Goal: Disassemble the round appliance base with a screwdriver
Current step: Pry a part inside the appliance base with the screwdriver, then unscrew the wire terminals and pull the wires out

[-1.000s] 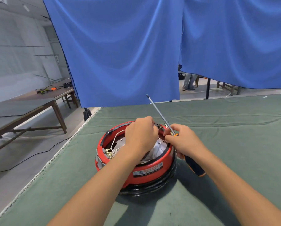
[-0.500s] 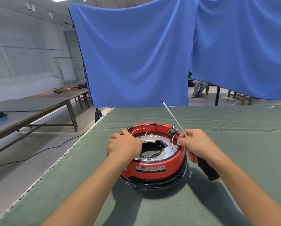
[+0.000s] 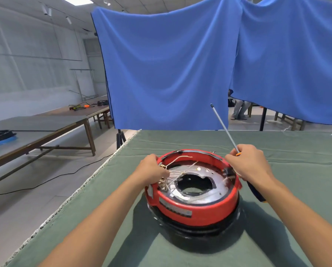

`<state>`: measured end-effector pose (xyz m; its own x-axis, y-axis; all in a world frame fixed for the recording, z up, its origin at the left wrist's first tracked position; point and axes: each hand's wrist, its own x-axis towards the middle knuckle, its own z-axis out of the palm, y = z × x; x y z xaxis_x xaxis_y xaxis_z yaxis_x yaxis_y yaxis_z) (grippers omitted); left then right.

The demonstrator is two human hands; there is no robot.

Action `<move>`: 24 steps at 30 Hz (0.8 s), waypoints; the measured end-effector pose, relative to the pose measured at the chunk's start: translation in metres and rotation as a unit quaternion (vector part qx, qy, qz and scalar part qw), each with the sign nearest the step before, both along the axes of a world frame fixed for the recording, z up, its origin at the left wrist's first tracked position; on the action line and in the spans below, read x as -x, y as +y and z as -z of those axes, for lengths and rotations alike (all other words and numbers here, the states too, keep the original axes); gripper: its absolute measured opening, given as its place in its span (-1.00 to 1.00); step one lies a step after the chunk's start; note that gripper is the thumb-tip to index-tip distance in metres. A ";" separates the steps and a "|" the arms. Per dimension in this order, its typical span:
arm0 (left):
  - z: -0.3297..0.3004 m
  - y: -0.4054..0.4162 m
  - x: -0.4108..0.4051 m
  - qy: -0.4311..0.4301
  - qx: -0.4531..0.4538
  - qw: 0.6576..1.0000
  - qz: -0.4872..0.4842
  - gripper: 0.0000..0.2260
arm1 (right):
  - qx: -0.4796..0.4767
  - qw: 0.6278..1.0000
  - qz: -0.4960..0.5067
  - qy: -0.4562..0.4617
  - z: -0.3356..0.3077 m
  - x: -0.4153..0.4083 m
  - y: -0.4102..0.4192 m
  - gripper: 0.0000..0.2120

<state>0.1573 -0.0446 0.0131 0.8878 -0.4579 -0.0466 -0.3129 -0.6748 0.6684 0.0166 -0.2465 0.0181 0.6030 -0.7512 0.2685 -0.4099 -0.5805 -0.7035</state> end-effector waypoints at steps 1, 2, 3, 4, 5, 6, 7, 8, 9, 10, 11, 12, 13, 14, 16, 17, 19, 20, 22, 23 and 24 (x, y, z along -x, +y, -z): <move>-0.007 -0.001 -0.005 0.004 0.010 0.999 0.036 -0.64 | -0.005 1.000 -0.003 -0.008 -0.004 0.002 -0.004 -0.92; -0.014 -0.003 -0.009 0.010 0.010 0.997 0.078 -0.59 | -0.012 1.000 -0.008 -0.016 -0.008 0.004 -0.007 -0.92; -0.022 -0.007 -0.012 0.017 -0.003 0.992 0.126 -0.53 | -0.017 1.000 -0.014 -0.021 -0.011 0.005 -0.011 -0.91; -0.030 -0.013 -0.014 0.020 -0.030 0.985 0.171 -0.46 | -0.020 0.999 -0.019 -0.020 -0.013 0.007 -0.014 -0.91; -0.038 -0.020 -0.014 0.014 -0.069 0.975 0.210 -0.41 | -0.025 0.999 -0.022 -0.017 -0.015 0.009 -0.017 -0.91; -0.044 -0.029 -0.013 0.000 -0.113 0.964 0.240 -0.37 | -0.032 0.999 -0.026 -0.015 -0.016 0.011 -0.019 -0.90; -0.049 -0.038 -0.010 -0.018 -0.152 0.952 0.265 -0.35 | -0.042 0.998 -0.032 -0.013 -0.016 0.013 -0.019 -0.89; -0.052 -0.048 -0.006 -0.037 -0.184 0.939 0.288 -0.35 | -0.055 0.998 -0.039 -0.013 -0.014 0.015 -0.019 -0.88; -0.053 -0.056 -0.001 -0.063 -0.211 0.924 0.313 -0.35 | -0.068 0.997 -0.046 -0.012 -0.012 0.017 -0.019 -0.86; -0.053 -0.065 0.005 -0.097 -0.235 0.907 0.337 -0.36 | -0.080 0.995 -0.053 -0.008 -0.010 0.019 -0.018 -0.85; -0.051 -0.072 0.012 -0.139 -0.252 0.888 0.358 -0.38 | -0.092 0.994 -0.061 -0.003 -0.006 0.020 -0.016 -0.84; -0.047 -0.079 0.019 -0.180 -0.261 0.871 0.376 -0.39 | -0.106 0.992 -0.071 -0.002 -0.003 0.020 -0.015 -0.84; -0.043 -0.085 0.026 -0.216 -0.261 0.857 0.389 -0.42 | -0.123 0.989 -0.083 -0.007 0.000 0.021 -0.014 -0.82; -0.038 -0.090 0.032 -0.249 -0.254 0.845 0.399 -0.45 | -0.136 0.986 -0.092 -0.013 0.002 0.021 -0.013 -0.79; -0.031 -0.096 0.039 -0.320 -0.235 0.821 0.409 -0.47 | -0.143 0.985 -0.099 -0.018 0.006 0.022 -0.013 -0.70; -0.029 -0.098 0.039 -0.352 -0.228 0.811 0.409 -0.47 | -0.147 0.984 -0.102 -0.022 0.007 0.024 -0.013 -0.69; -0.023 -0.100 0.036 -0.397 -0.217 0.801 0.393 -0.49 | -0.157 0.981 -0.110 -0.033 0.010 0.026 -0.015 -0.74; -0.019 -0.100 0.033 -0.408 -0.212 0.804 0.376 -0.49 | -0.159 0.980 -0.112 -0.036 0.013 0.028 -0.016 -0.79; -0.011 -0.100 0.026 -0.394 -0.194 0.840 0.319 -0.50 | -0.162 0.980 -0.111 -0.028 0.019 0.029 -0.016 -0.85; -0.009 -0.100 0.023 -0.358 -0.175 0.871 0.287 -0.52 | -0.163 0.980 -0.109 -0.024 0.023 0.030 -0.015 -0.85; -0.008 -0.099 0.021 -0.307 -0.146 0.903 0.262 -0.54 | -0.166 0.980 -0.104 -0.024 0.027 0.030 -0.014 -0.82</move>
<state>0.1363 -0.1440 0.0214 0.4522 -0.8705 0.1942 -0.8917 -0.4461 0.0764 -0.0136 -0.2607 -0.0089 0.7454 -0.6637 0.0623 -0.2677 -0.3835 -0.8839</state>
